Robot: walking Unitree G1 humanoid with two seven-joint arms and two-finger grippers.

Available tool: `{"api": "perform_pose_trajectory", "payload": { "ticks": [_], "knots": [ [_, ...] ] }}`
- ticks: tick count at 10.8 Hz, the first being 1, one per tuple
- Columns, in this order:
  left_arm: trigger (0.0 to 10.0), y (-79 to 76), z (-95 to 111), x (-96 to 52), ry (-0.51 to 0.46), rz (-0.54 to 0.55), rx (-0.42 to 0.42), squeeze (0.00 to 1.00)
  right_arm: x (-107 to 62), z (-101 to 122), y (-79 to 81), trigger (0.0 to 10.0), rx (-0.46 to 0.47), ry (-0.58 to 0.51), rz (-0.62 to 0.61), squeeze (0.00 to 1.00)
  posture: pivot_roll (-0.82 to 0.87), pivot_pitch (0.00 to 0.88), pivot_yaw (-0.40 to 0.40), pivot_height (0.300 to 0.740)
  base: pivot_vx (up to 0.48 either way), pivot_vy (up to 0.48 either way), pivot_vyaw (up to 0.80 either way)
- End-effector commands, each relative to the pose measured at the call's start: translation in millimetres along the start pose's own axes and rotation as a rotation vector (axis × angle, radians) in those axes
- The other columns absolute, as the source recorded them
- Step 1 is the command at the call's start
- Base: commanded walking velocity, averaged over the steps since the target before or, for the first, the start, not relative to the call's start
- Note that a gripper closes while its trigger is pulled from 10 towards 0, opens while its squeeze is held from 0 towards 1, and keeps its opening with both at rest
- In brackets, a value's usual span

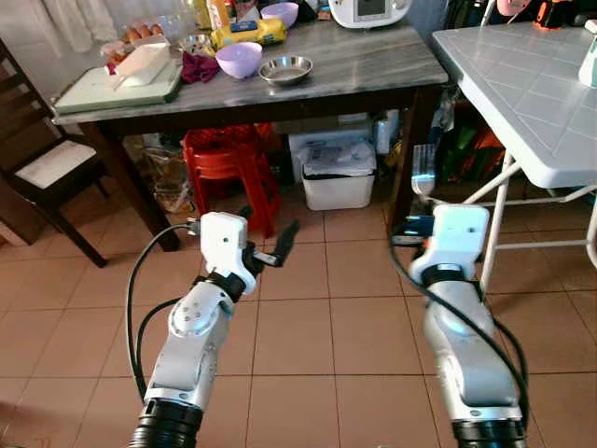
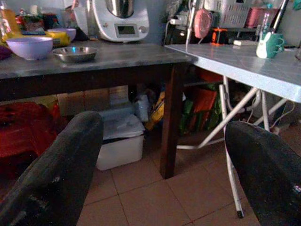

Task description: Setting the table

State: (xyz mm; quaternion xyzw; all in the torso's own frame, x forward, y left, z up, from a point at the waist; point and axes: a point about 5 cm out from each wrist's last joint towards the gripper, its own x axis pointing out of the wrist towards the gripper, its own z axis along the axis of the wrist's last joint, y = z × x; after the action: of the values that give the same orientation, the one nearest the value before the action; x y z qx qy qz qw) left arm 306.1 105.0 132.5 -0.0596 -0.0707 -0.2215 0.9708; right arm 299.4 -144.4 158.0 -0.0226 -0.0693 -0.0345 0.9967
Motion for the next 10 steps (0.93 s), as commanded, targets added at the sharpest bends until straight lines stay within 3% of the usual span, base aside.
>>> {"api": "perform_pose_trajectory", "payload": {
  "ticks": [1,5,8,10],
  "knots": [
    [10.0,3.3,4.4,-0.5,-0.012,-0.004,0.013,0.00,1.3,3.3,6.1,10.0,0.013,-0.014,0.023,0.00,-0.19,0.076,0.116,0.740,0.322,0.000,0.00],
    [10.0,1.6,3.3,-1.5,-0.009,-0.011,0.007,0.00,0.5,3.1,8.4,10.0,-0.030,-0.017,0.039,0.00,-0.19,0.081,0.113,0.740,0.322,0.000,0.00],
    [10.0,0.2,2.7,-0.8,-0.008,-0.016,0.003,0.00,1.1,4.6,8.3,10.0,-0.030,-0.027,0.040,0.00,-0.19,0.080,0.114,0.740,0.326,0.000,0.41],
    [10.0,-0.3,2.6,-0.1,-0.006,-0.022,0.006,0.00,1.3,3.7,8.1,10.0,-0.028,-0.025,0.038,0.00,-0.19,0.078,0.117,0.740,0.324,0.000,0.00]
  ]
}}
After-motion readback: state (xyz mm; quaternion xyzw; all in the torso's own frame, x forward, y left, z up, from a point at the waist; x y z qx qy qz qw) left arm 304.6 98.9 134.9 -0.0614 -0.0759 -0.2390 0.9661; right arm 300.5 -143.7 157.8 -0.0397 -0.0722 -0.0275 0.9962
